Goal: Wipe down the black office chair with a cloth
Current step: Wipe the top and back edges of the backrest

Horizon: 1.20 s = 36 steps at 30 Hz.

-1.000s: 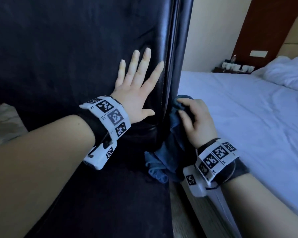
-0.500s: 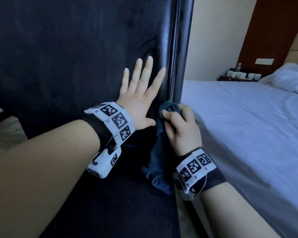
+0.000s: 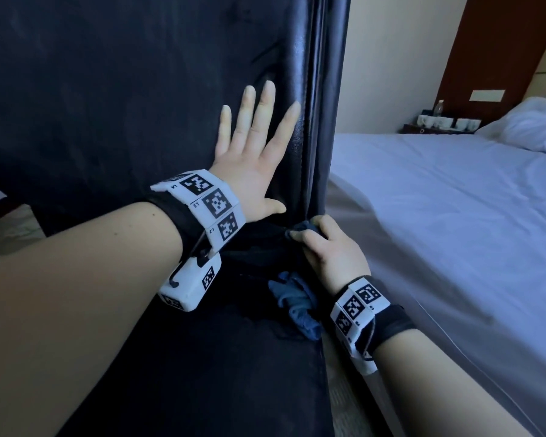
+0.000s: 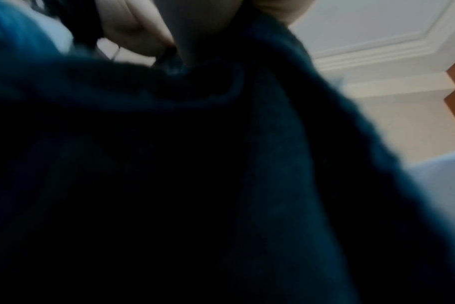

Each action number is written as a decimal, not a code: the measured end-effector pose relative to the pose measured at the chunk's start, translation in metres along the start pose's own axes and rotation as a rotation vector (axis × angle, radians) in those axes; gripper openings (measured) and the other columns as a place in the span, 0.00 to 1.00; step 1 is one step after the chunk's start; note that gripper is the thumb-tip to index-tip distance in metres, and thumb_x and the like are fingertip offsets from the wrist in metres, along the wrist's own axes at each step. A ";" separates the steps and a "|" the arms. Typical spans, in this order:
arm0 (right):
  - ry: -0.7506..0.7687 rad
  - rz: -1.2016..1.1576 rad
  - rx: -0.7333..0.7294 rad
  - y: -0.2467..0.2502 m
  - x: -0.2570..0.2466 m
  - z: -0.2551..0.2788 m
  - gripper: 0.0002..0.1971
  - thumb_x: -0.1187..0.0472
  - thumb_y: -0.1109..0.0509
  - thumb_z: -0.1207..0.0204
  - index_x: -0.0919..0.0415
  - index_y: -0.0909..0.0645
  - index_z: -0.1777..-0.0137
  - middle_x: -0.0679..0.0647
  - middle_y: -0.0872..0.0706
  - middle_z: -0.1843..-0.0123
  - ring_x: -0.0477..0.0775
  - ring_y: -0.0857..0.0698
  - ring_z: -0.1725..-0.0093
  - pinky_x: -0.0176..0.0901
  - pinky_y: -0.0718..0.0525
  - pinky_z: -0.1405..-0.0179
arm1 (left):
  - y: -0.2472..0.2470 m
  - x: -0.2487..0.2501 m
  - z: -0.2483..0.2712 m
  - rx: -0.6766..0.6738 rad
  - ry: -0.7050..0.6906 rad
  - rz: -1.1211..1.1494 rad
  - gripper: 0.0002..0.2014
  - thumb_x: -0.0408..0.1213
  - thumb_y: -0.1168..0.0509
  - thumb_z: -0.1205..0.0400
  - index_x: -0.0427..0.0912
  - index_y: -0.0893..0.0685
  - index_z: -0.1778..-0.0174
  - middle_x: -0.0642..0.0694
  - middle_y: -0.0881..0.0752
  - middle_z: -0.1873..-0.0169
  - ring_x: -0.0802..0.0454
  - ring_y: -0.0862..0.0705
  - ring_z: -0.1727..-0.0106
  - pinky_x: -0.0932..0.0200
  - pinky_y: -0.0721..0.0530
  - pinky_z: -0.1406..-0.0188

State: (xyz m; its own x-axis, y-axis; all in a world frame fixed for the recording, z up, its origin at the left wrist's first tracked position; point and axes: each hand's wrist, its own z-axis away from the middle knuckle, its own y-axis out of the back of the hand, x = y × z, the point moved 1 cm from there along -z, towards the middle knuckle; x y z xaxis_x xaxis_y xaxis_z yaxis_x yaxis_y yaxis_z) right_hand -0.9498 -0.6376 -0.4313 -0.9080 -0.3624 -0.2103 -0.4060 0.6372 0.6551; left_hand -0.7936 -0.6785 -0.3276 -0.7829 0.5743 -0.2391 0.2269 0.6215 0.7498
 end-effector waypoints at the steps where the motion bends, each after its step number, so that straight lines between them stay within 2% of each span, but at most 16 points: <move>1: -0.108 -0.041 -0.073 -0.005 0.004 0.002 0.04 0.54 0.38 0.22 0.45 0.22 0.51 0.52 0.22 0.45 0.57 0.20 0.53 0.40 0.24 0.62 | -0.001 0.000 0.001 0.004 -0.001 -0.002 0.64 0.57 0.26 0.32 0.45 0.79 0.29 0.33 0.70 0.22 0.33 0.70 0.21 0.40 0.73 0.27; 3: -0.177 0.028 -0.169 -0.017 0.011 0.008 0.09 0.57 0.35 0.22 0.51 0.20 0.43 0.54 0.24 0.41 0.60 0.21 0.49 0.45 0.21 0.56 | -0.005 0.000 0.004 0.012 -0.005 -0.009 0.63 0.58 0.28 0.31 0.46 0.78 0.27 0.33 0.69 0.22 0.34 0.69 0.21 0.41 0.73 0.27; 6: -0.133 0.058 -0.172 -0.016 0.007 0.009 0.11 0.55 0.38 0.21 0.57 0.21 0.42 0.57 0.24 0.43 0.63 0.20 0.53 0.51 0.18 0.60 | -0.007 -0.002 0.008 0.028 -0.018 -0.001 0.59 0.57 0.29 0.30 0.50 0.74 0.26 0.32 0.66 0.21 0.34 0.67 0.20 0.41 0.71 0.26; 9: 0.074 0.001 -0.001 0.000 -0.005 0.005 0.12 0.52 0.43 0.24 0.55 0.23 0.47 0.58 0.21 0.49 0.61 0.18 0.62 0.45 0.18 0.72 | -0.010 -0.003 0.008 0.049 -0.029 0.011 0.57 0.56 0.28 0.30 0.51 0.70 0.25 0.31 0.64 0.21 0.34 0.66 0.20 0.40 0.70 0.25; 11: 0.154 -0.040 0.090 0.009 -0.012 -0.002 0.09 0.53 0.42 0.24 0.53 0.25 0.48 0.54 0.23 0.48 0.59 0.19 0.65 0.40 0.21 0.74 | -0.011 -0.003 0.009 0.059 -0.036 0.014 0.57 0.56 0.28 0.30 0.50 0.69 0.24 0.31 0.64 0.21 0.34 0.66 0.21 0.40 0.70 0.26; 12: 0.161 -0.025 0.081 0.009 -0.012 -0.004 0.09 0.54 0.42 0.25 0.53 0.26 0.48 0.53 0.26 0.48 0.59 0.20 0.65 0.39 0.23 0.75 | -0.010 -0.002 0.009 0.053 -0.036 0.008 0.58 0.56 0.29 0.30 0.48 0.70 0.23 0.30 0.64 0.21 0.34 0.66 0.21 0.40 0.70 0.26; 16: -0.038 0.041 -0.099 -0.018 0.010 0.008 0.05 0.60 0.34 0.24 0.57 0.24 0.50 0.58 0.25 0.50 0.62 0.20 0.61 0.42 0.27 0.70 | -0.007 -0.002 0.009 0.006 -0.009 0.008 0.57 0.57 0.31 0.28 0.43 0.75 0.27 0.30 0.67 0.22 0.33 0.68 0.21 0.41 0.73 0.27; 19: -0.050 0.017 -0.196 -0.026 0.018 0.021 0.05 0.62 0.33 0.24 0.57 0.23 0.50 0.57 0.24 0.49 0.60 0.21 0.59 0.40 0.31 0.66 | -0.009 -0.002 0.008 -0.002 -0.011 0.013 0.57 0.57 0.31 0.27 0.42 0.74 0.27 0.30 0.67 0.22 0.32 0.68 0.21 0.41 0.72 0.27; 21: -0.143 0.025 -0.398 -0.021 0.025 0.020 0.09 0.57 0.33 0.24 0.56 0.21 0.46 0.54 0.24 0.41 0.58 0.20 0.50 0.40 0.27 0.58 | -0.007 -0.002 0.008 -0.008 -0.011 0.005 0.57 0.57 0.31 0.28 0.42 0.73 0.26 0.30 0.66 0.22 0.32 0.67 0.21 0.40 0.71 0.26; 23: -0.388 -0.034 -0.616 -0.005 0.033 0.019 0.10 0.54 0.34 0.25 0.53 0.23 0.46 0.54 0.19 0.40 0.57 0.20 0.46 0.43 0.24 0.51 | -0.005 -0.001 0.008 -0.013 -0.006 -0.002 0.58 0.58 0.31 0.28 0.42 0.73 0.25 0.30 0.66 0.22 0.32 0.67 0.21 0.40 0.71 0.26; 25: -0.427 0.050 -0.691 0.013 0.041 0.024 0.08 0.53 0.35 0.24 0.54 0.23 0.48 0.56 0.18 0.45 0.58 0.19 0.48 0.43 0.26 0.55 | -0.005 -0.001 0.006 -0.012 -0.010 -0.001 0.58 0.58 0.32 0.28 0.41 0.73 0.25 0.30 0.66 0.22 0.31 0.67 0.21 0.40 0.71 0.26; 26: -0.371 0.116 -0.668 0.022 0.042 0.025 0.09 0.55 0.35 0.23 0.55 0.22 0.46 0.57 0.20 0.45 0.60 0.19 0.49 0.43 0.26 0.56 | -0.005 0.000 0.006 -0.013 -0.012 0.005 0.58 0.58 0.32 0.28 0.42 0.74 0.26 0.30 0.67 0.22 0.31 0.67 0.21 0.40 0.71 0.26; 29: -0.126 0.066 -0.288 0.039 0.037 0.018 0.09 0.62 0.33 0.22 0.62 0.19 0.44 0.61 0.25 0.49 0.64 0.19 0.55 0.51 0.19 0.56 | -0.007 -0.001 0.006 -0.008 -0.003 0.010 0.57 0.58 0.32 0.27 0.43 0.76 0.28 0.30 0.68 0.22 0.32 0.69 0.21 0.41 0.72 0.26; 30: -0.100 0.022 -0.177 0.042 0.031 0.012 0.09 0.63 0.33 0.23 0.63 0.18 0.45 0.62 0.25 0.50 0.64 0.19 0.55 0.53 0.18 0.56 | -0.008 -0.001 0.006 -0.010 -0.004 0.013 0.57 0.57 0.32 0.27 0.43 0.76 0.28 0.30 0.68 0.22 0.32 0.69 0.21 0.41 0.72 0.27; 33: -0.139 -0.091 0.019 0.030 0.011 -0.006 0.10 0.63 0.32 0.23 0.64 0.18 0.44 0.63 0.23 0.45 0.59 0.21 0.51 0.47 0.21 0.53 | -0.007 -0.001 0.008 -0.003 -0.007 0.006 0.57 0.58 0.32 0.27 0.43 0.76 0.28 0.30 0.68 0.22 0.32 0.68 0.21 0.41 0.72 0.27; 36: -0.226 -0.141 0.063 0.003 0.001 -0.011 0.10 0.64 0.34 0.22 0.66 0.19 0.43 0.65 0.24 0.44 0.64 0.19 0.56 0.48 0.21 0.59 | -0.006 -0.002 0.009 -0.002 -0.008 0.000 0.58 0.58 0.31 0.28 0.42 0.75 0.27 0.29 0.66 0.22 0.31 0.67 0.21 0.39 0.71 0.26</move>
State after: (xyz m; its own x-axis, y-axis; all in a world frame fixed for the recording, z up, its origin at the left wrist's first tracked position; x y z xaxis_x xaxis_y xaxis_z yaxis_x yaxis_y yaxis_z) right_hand -0.9510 -0.6441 -0.4217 -0.8393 -0.2941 -0.4572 -0.5292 0.6346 0.5632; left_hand -0.7886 -0.6791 -0.3372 -0.7782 0.5784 -0.2445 0.2256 0.6209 0.7508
